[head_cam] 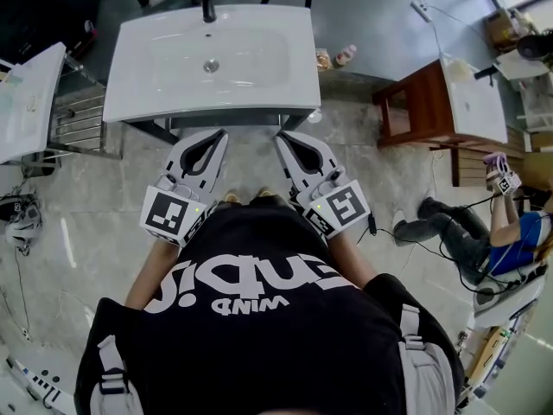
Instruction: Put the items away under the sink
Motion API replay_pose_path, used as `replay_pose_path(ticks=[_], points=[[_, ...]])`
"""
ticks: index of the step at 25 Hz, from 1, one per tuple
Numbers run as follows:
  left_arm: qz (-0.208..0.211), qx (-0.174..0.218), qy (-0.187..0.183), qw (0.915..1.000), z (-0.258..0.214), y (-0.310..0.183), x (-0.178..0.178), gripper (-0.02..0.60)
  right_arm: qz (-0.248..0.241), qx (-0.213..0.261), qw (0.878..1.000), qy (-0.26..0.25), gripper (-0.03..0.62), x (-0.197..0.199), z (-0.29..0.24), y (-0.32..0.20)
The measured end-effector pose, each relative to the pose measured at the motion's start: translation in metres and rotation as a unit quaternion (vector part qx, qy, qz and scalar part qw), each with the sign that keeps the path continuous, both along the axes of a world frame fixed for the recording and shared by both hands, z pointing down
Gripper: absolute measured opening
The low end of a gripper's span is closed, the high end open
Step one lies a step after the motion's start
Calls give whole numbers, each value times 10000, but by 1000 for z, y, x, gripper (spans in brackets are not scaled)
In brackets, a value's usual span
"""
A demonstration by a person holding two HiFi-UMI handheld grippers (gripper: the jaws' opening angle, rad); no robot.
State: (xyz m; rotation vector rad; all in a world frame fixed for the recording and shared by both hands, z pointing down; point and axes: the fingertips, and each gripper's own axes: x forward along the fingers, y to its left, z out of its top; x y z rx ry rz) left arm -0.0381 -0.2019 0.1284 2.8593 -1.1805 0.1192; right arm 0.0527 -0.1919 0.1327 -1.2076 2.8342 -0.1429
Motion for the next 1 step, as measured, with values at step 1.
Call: replay_pose_path(ticks=[1], points=[[-5,-6,-1,10000,1,-1,0,20,3,0,10000,0,17,0,0,-1]])
